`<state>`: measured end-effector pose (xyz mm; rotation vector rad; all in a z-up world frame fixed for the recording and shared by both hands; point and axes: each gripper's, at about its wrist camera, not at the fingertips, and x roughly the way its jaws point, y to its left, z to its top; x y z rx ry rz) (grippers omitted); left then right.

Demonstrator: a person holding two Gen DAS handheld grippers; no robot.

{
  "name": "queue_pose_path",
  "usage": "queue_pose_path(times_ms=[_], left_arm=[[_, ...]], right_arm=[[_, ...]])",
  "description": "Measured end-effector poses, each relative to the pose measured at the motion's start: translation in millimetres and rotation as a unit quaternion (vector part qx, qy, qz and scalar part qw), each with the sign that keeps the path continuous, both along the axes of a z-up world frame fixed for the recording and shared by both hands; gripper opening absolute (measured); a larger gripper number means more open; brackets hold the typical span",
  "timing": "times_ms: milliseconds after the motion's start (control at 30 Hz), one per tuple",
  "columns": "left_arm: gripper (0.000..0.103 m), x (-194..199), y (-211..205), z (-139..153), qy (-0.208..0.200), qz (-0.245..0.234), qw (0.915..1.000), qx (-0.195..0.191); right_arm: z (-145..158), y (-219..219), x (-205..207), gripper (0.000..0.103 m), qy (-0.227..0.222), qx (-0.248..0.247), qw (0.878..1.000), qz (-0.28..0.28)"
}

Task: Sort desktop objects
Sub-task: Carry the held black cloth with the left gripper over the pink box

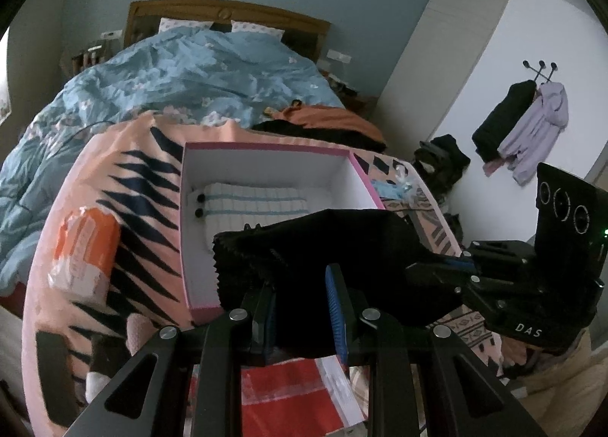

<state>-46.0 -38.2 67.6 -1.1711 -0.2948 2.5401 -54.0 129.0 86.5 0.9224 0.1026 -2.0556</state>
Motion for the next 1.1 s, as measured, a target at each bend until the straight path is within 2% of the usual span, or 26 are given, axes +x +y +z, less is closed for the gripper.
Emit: queue_pose_path(times_ms=[433, 1100], left_arm=[[0.023, -17, 1, 11, 0.020, -0.005, 0.9997, -0.015], [0.023, -35, 4, 7, 0.014, -0.005, 0.9997, -0.018]], right_arm=[[10, 1, -12, 0.007, 0.013, -0.005, 1.000, -0.006], [7, -4, -28, 0.007, 0.014, 0.001, 1.000, -0.011]])
